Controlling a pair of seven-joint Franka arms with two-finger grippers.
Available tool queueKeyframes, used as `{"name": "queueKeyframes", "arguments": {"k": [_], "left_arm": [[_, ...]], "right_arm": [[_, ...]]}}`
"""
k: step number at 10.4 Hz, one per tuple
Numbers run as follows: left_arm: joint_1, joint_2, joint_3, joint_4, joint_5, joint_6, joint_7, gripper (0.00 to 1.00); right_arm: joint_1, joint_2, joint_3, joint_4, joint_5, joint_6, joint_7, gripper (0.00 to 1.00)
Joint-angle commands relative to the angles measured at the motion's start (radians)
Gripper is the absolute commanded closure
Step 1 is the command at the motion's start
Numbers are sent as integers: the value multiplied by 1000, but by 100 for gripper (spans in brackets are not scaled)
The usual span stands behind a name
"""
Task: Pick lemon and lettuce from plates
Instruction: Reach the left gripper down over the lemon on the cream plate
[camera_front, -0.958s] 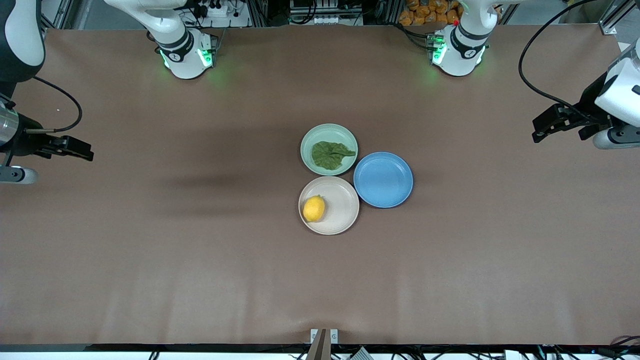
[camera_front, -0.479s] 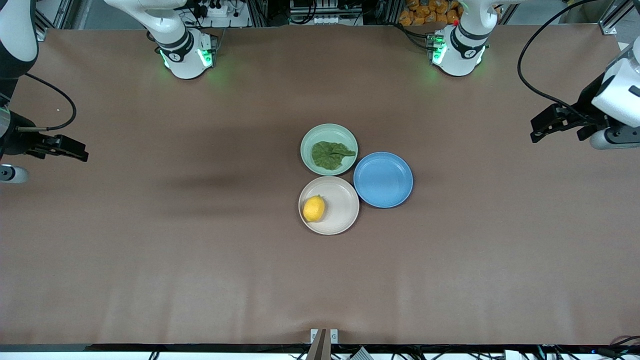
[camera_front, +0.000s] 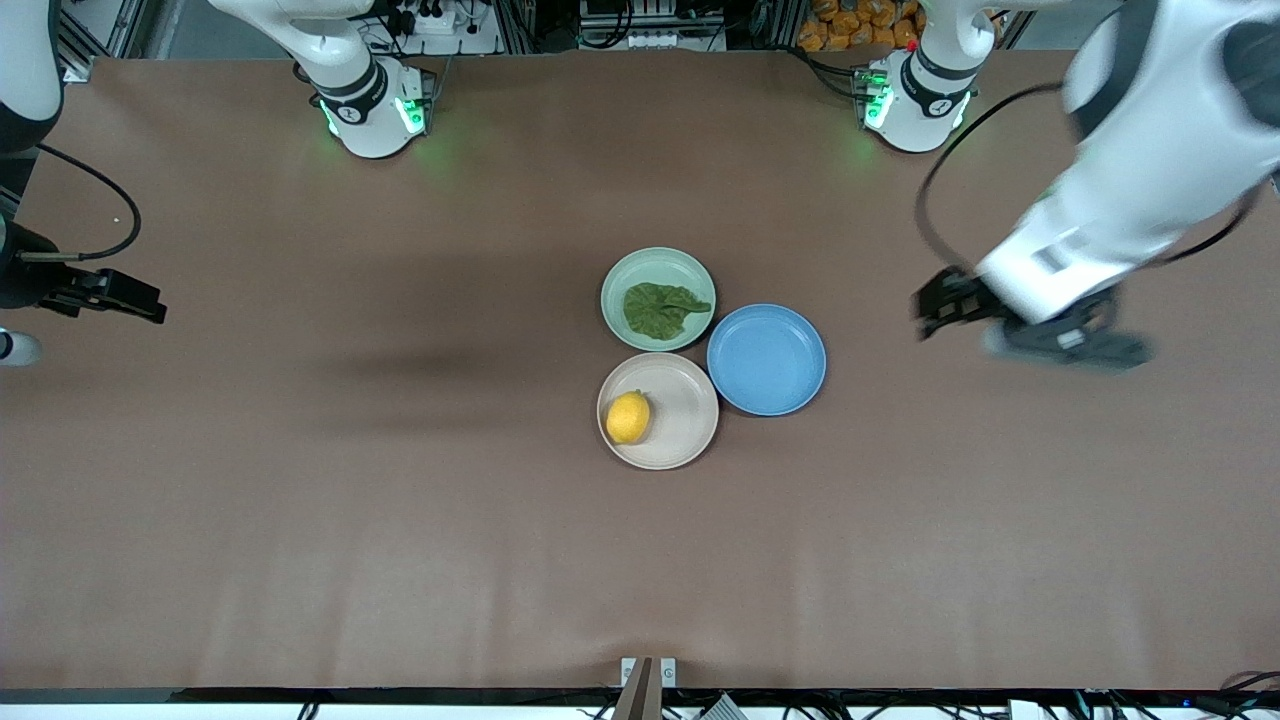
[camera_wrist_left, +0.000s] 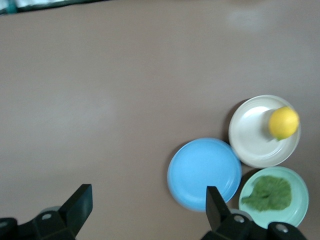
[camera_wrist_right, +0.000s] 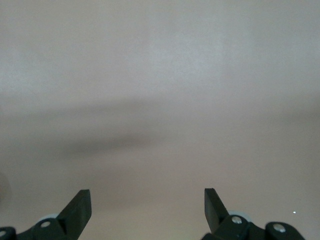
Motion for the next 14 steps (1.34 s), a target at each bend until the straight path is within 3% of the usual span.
{"name": "queueKeyframes", "arguments": {"k": [1,5,6,7,10,14], "left_arm": [[-103,162,0,22,-22,267,-1,0],[-247,330,0,22,-24,551,-7,0],[-276,359,0,22,-24,621,-10,0],[-304,396,0,24,-24,687,-22,0],[-367,512,0,22,-22,905,-42,0],[-407,611,2,19,-16,976,-39,0]], "right_arm": [[-26,1,4,18,14,-21,-12,0],[-59,34,8,7,26,-29,-31,0],[-57,63,5,7,105,-15,-20,0],[-57,86,5,6,129,0,-6,0],[42,183,13,9,135,105,224,0],[153,304,17,13,136,290,441,0]]}}
